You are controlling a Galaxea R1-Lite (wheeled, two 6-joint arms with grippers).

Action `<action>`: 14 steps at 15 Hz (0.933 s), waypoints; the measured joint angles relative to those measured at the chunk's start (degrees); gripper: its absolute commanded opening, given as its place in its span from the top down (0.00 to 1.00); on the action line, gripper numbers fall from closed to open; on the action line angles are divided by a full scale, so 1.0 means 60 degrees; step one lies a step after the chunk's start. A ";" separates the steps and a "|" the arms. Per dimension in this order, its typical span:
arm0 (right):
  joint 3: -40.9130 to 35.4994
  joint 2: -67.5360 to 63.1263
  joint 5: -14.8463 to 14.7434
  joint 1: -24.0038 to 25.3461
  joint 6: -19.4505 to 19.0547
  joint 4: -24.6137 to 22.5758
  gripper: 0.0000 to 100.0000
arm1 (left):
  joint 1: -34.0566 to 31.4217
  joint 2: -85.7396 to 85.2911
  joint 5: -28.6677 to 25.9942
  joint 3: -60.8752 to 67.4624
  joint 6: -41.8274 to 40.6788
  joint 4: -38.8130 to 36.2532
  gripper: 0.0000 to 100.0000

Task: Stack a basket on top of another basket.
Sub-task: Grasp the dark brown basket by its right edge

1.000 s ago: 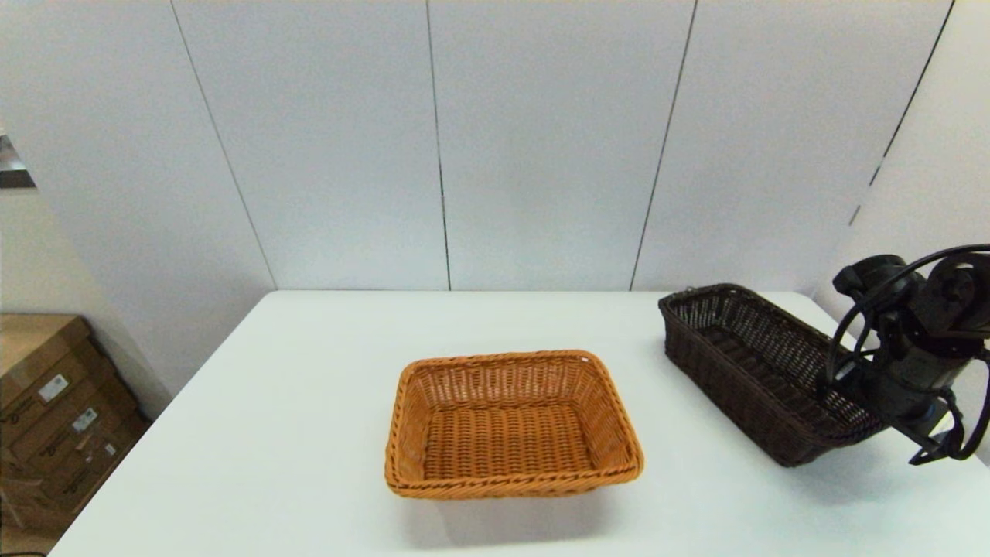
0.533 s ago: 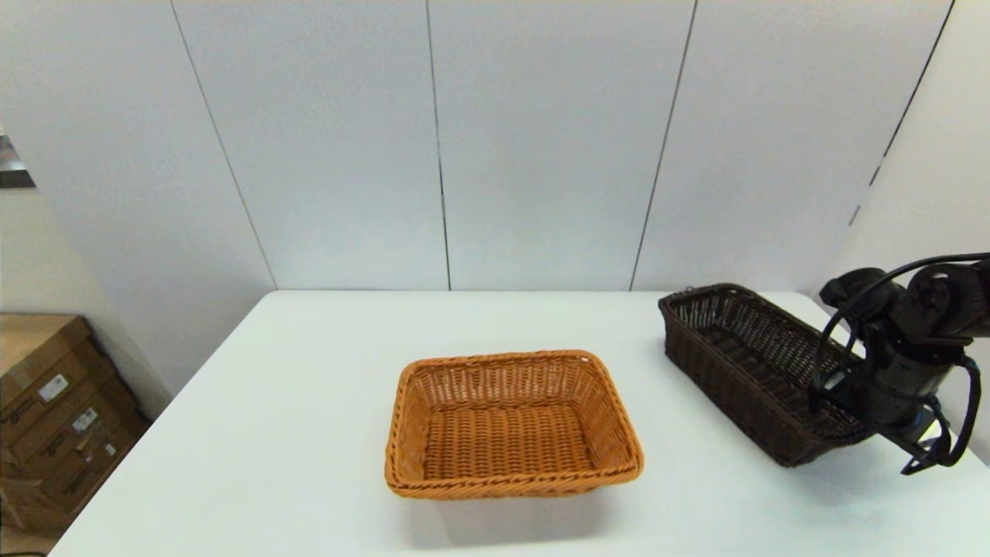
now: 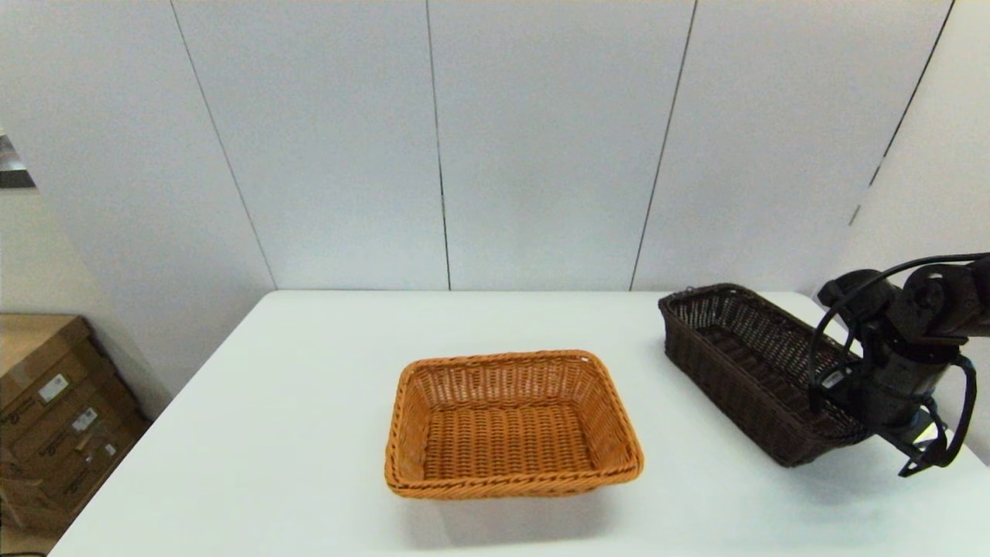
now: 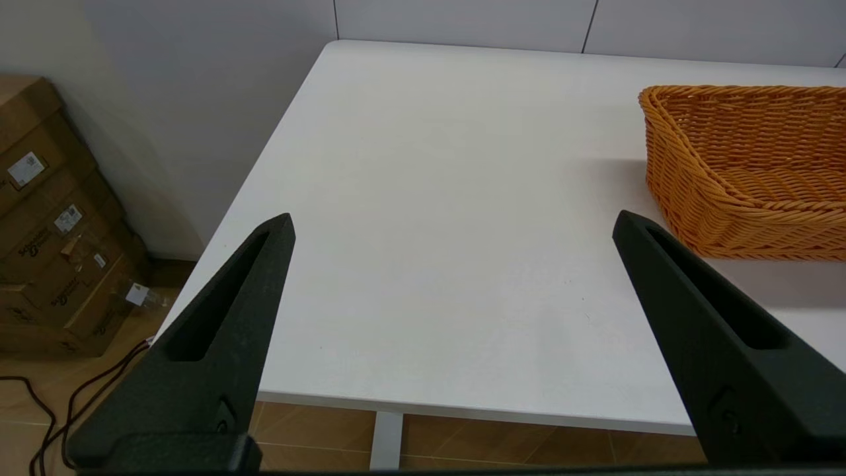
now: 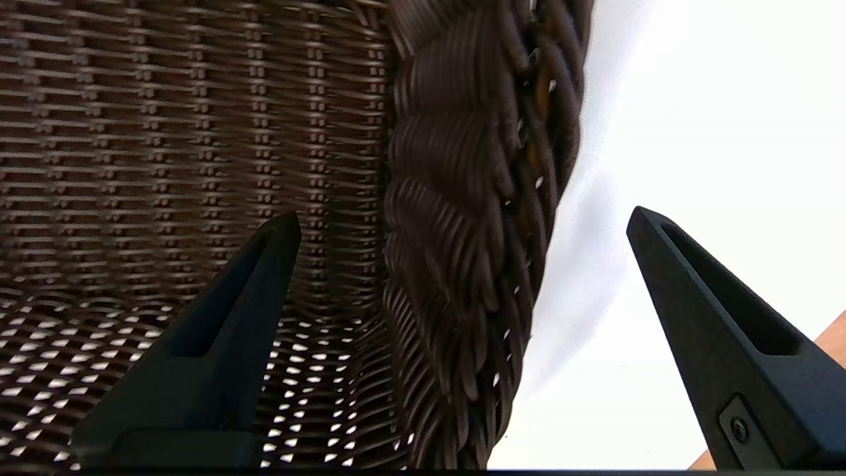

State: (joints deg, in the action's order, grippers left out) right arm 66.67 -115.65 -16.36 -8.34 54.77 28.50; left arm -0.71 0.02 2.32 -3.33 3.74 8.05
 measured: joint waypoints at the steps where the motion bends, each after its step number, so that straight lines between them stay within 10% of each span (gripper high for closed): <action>1: 0.0006 -0.0022 0.0000 -0.0014 -0.0002 0.0018 0.00 | 0.0000 0.0000 0.0004 0.0000 0.0000 -0.0004 0.00; 11: 0.0167 -0.0321 0.0274 -0.0382 0.0230 0.0000 0.00 | 0.0004 0.0000 0.0004 0.0008 0.0000 0.0000 0.00; 12: 0.0167 -0.0323 0.0278 -0.0382 0.0238 0.0000 1.00 | 0.0004 0.0000 0.0000 0.0008 -0.0004 0.0000 0.00; 14: 0.0167 -0.0331 0.0402 -0.0396 0.0215 0.0008 1.00 | 0.0004 0.0000 0.0000 0.0000 0.0000 0.0000 0.00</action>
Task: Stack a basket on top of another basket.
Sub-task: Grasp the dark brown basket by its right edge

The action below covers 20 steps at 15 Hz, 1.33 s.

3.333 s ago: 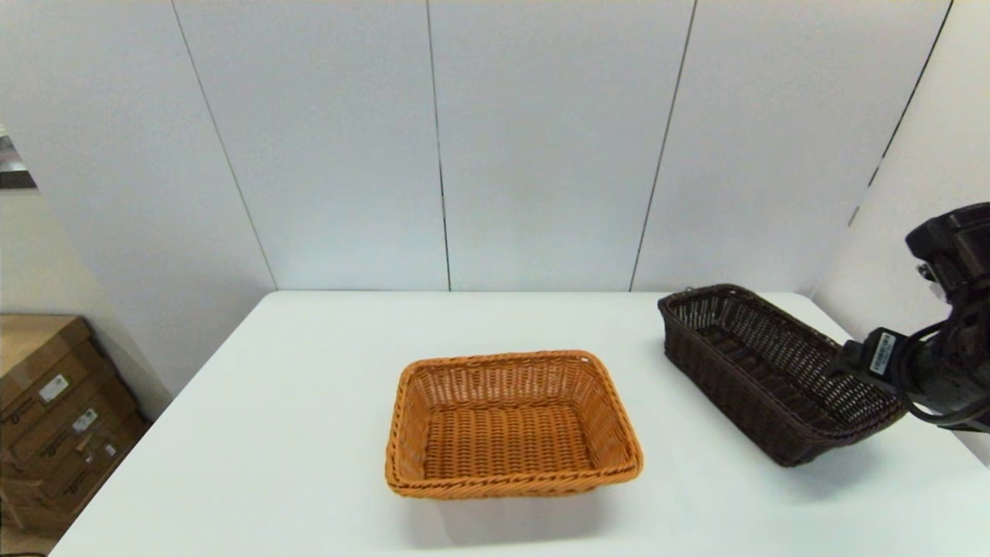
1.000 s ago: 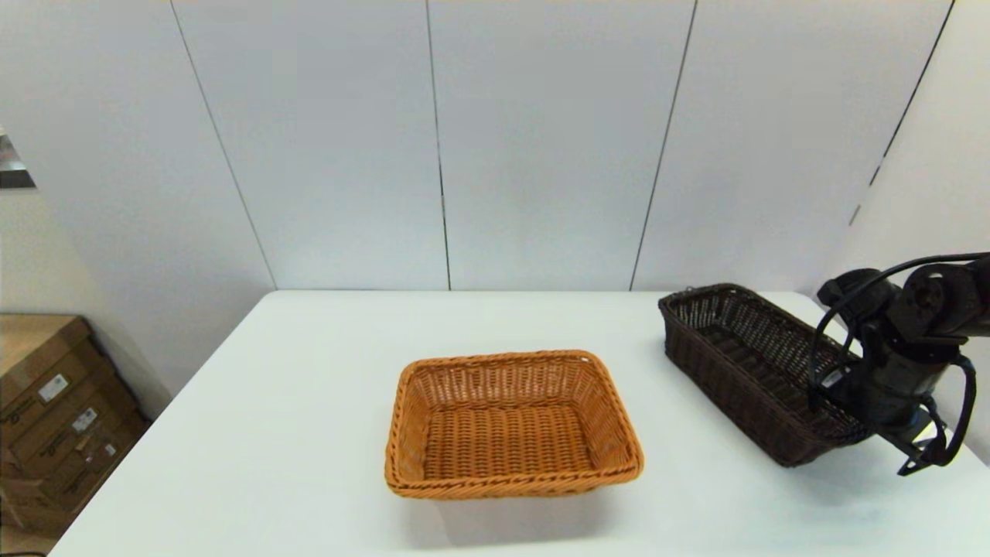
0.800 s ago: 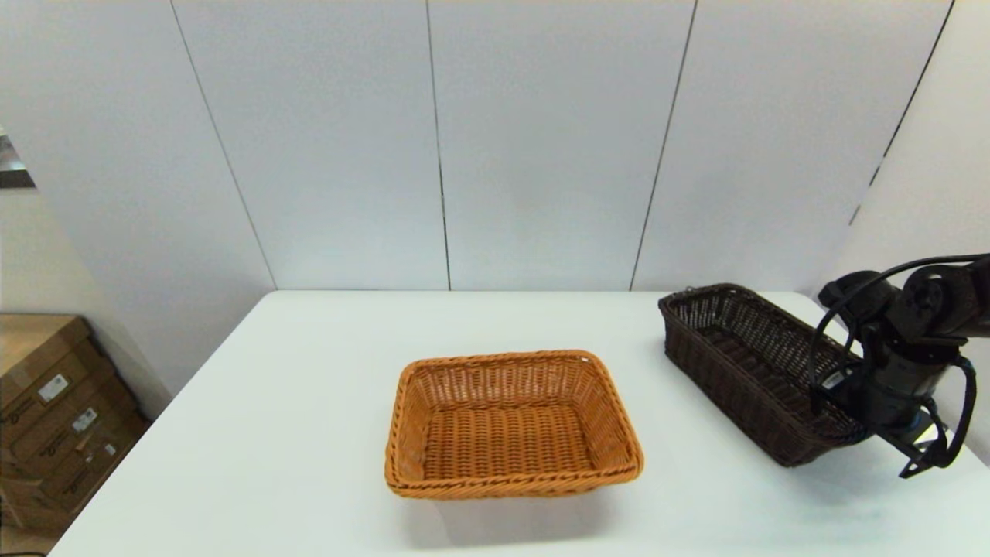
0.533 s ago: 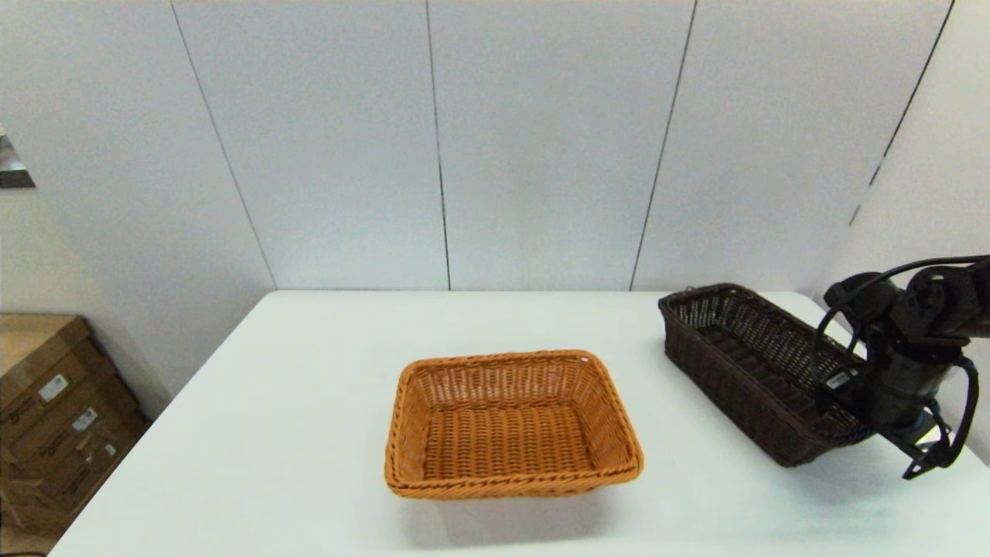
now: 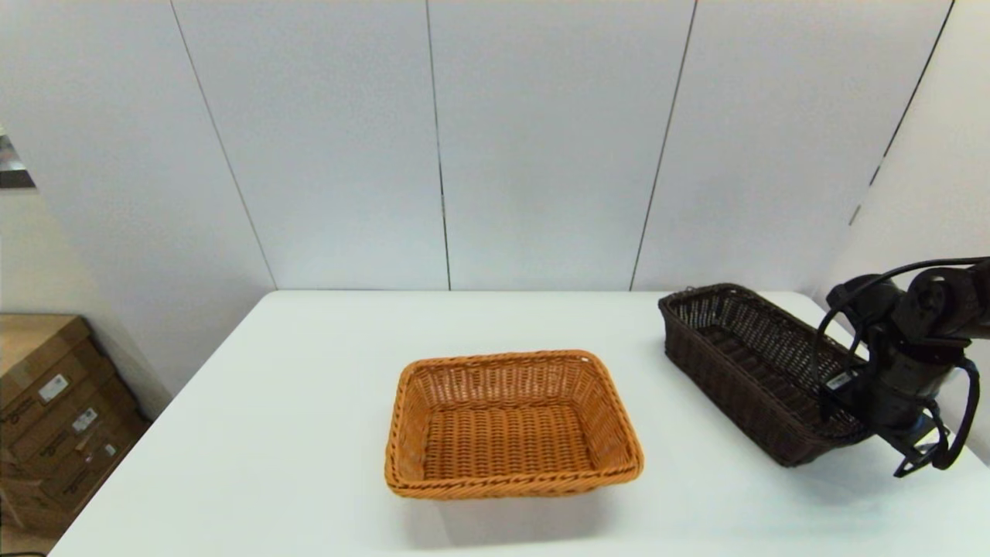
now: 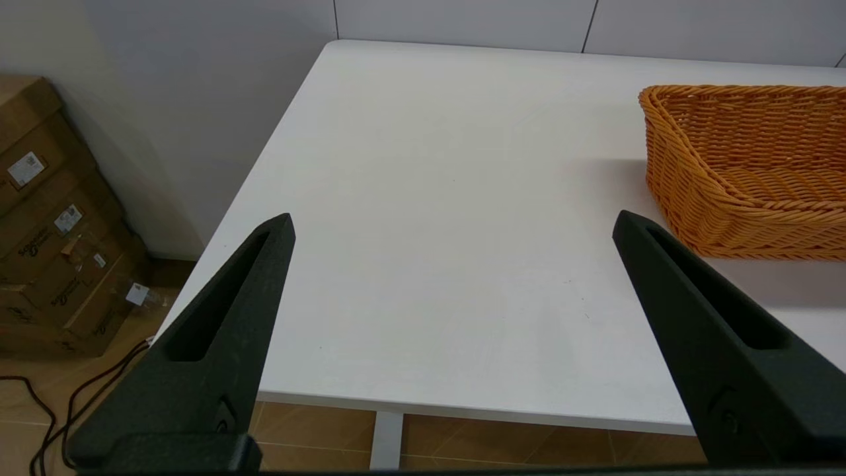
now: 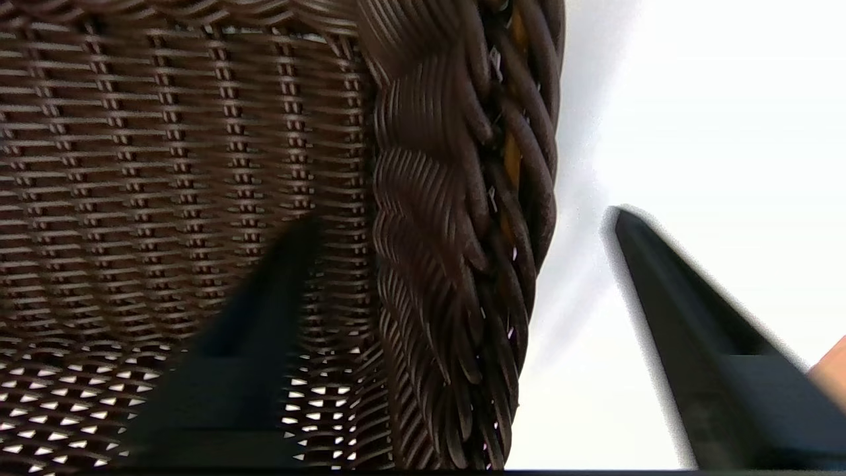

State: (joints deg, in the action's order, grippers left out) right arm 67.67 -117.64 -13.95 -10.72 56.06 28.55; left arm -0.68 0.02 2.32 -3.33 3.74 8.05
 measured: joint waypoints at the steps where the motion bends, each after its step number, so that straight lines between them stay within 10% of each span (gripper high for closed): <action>1: 0.0000 -0.0010 0.0126 -0.0004 -0.0004 0.0004 1.00 | 0.0000 0.0000 0.0000 0.0000 0.0000 0.0000 0.00; 11: 0.0085 -0.0116 0.0538 -0.0236 -0.0004 0.0000 1.00 | 0.0000 0.0000 0.0004 0.0014 0.0000 -0.0004 0.00; 20: 0.0230 0.0561 0.2627 -0.1140 -0.0098 0.0037 1.00 | 0.0000 0.0000 0.0000 0.0010 0.0000 0.0000 0.00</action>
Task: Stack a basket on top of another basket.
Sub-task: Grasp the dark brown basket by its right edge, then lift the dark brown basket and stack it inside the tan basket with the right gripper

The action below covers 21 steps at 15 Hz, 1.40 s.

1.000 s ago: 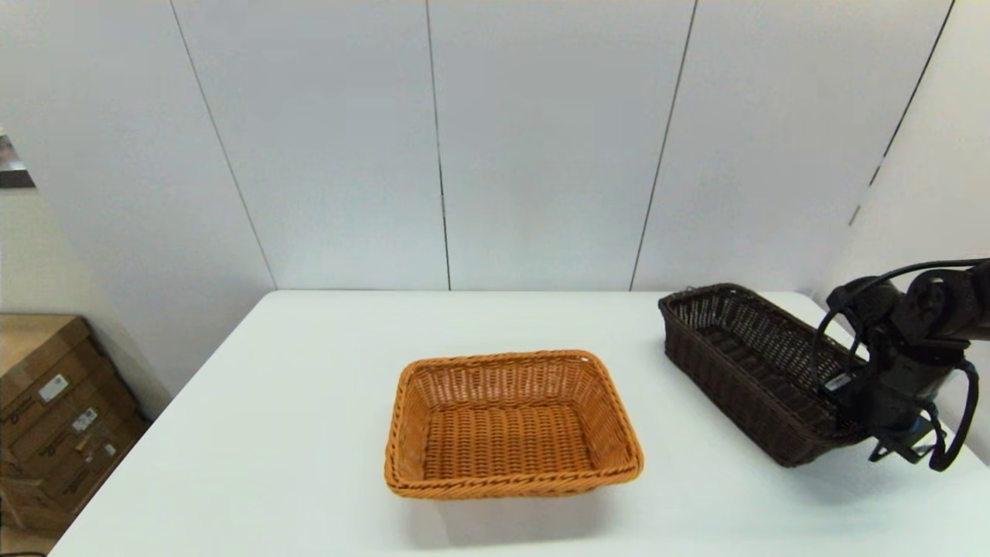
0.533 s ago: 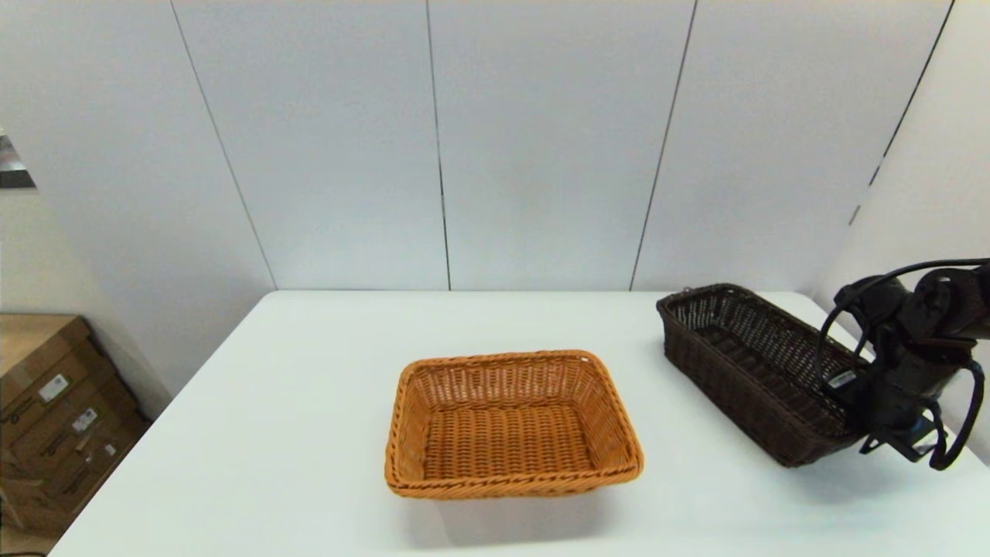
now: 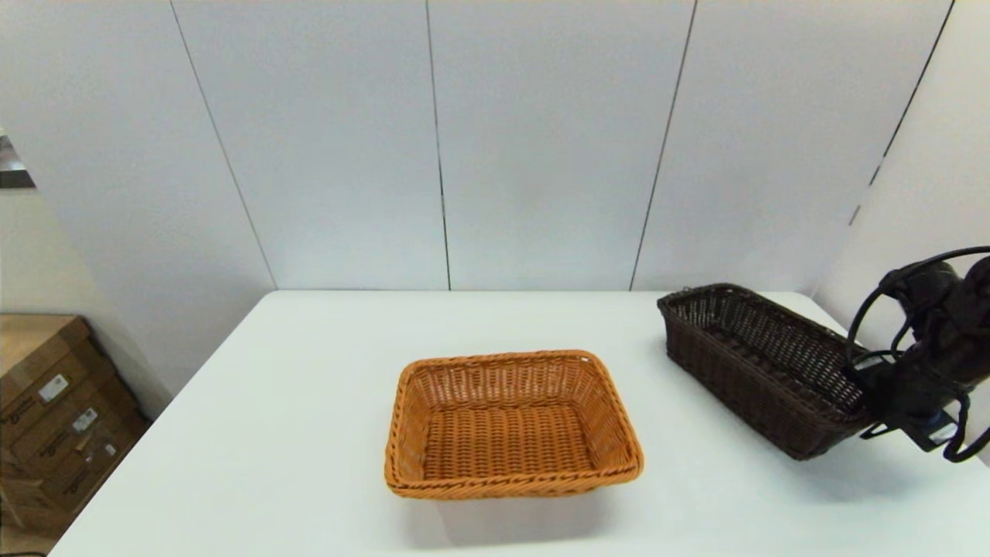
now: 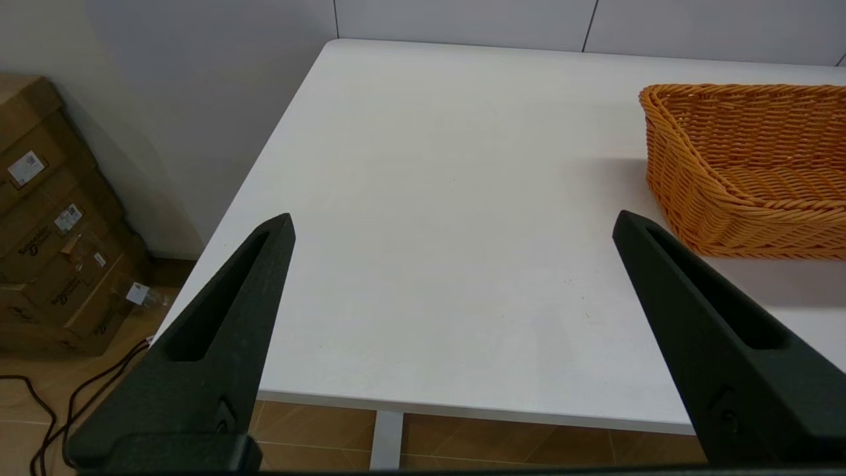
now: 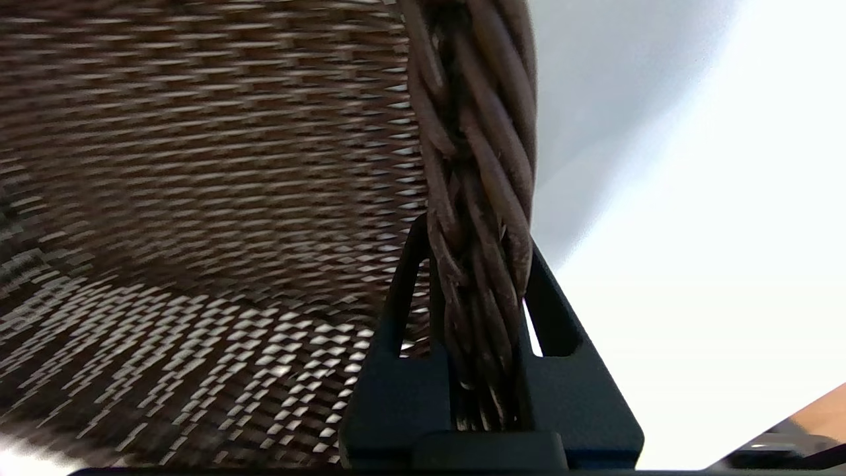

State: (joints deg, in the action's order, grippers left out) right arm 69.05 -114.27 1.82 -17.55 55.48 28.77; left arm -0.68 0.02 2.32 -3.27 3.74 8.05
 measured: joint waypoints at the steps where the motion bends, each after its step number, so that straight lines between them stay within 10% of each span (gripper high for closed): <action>1: 0.0004 0.0120 0.0065 -0.0059 0.0000 0.0014 1.00 | 0.0000 0.0000 0.0000 0.0000 0.0000 0.0000 0.00; 21: 0.0412 0.2601 0.3285 -0.1191 -0.0583 0.1111 1.00 | -0.0004 0.0000 0.0000 0.0063 0.0152 -0.0203 0.00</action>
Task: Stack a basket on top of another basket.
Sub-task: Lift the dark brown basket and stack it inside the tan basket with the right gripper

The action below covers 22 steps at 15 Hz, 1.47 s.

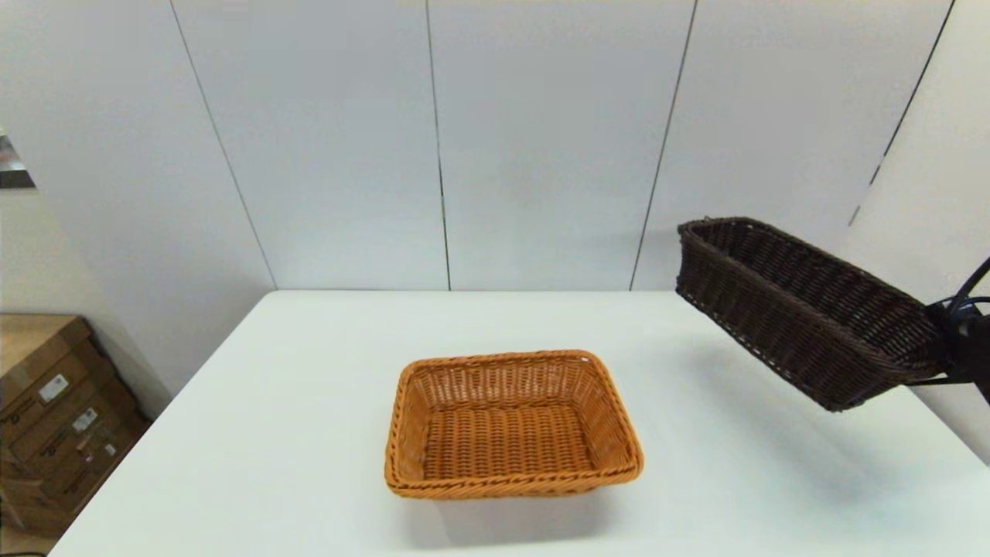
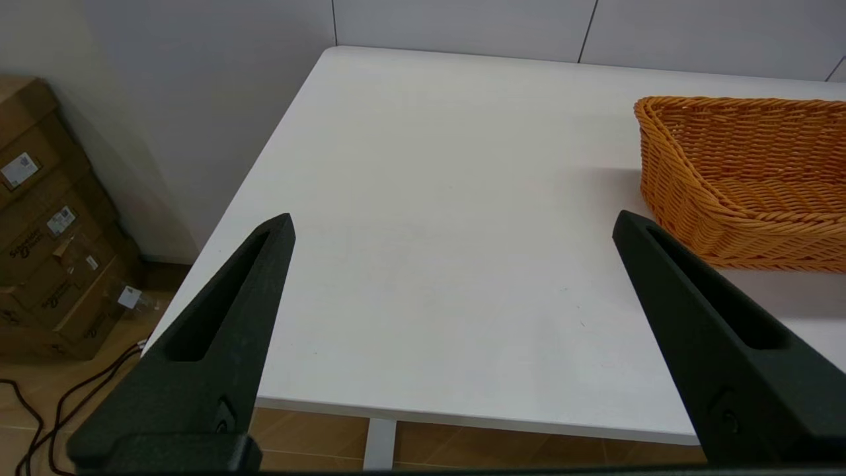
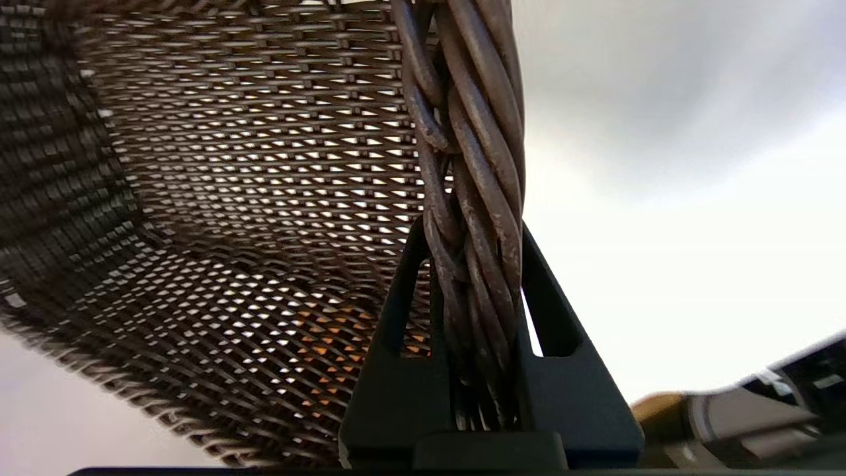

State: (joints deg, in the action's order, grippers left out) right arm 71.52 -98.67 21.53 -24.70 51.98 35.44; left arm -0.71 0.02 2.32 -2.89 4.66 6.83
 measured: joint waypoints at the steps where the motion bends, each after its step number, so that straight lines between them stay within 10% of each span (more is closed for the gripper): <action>1: 0.0077 0.0223 0.0278 0.0000 -0.0165 0.0148 1.00 | 0.0004 0.0000 0.0004 0.0000 0.0004 -0.0004 0.00; 10: 0.0303 0.1369 0.1796 0.0106 -0.2243 0.1461 1.00 | 0.0004 0.0000 0.0000 0.0000 0.0008 -0.0004 0.00; 14: 0.0345 0.1544 0.1896 0.0668 -0.4397 0.2233 1.00 | 0.0004 0.0000 0.0000 0.0000 0.0008 0.0000 0.00; 22: 0.1172 0.0518 0.1745 0.2003 -0.5614 0.2237 1.00 | 0.0004 0.0000 0.0000 0.0000 0.0012 0.0000 0.00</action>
State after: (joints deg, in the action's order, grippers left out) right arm 78.56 -95.56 32.00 -12.68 18.30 48.86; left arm -0.68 0.02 2.32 -2.89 4.73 6.83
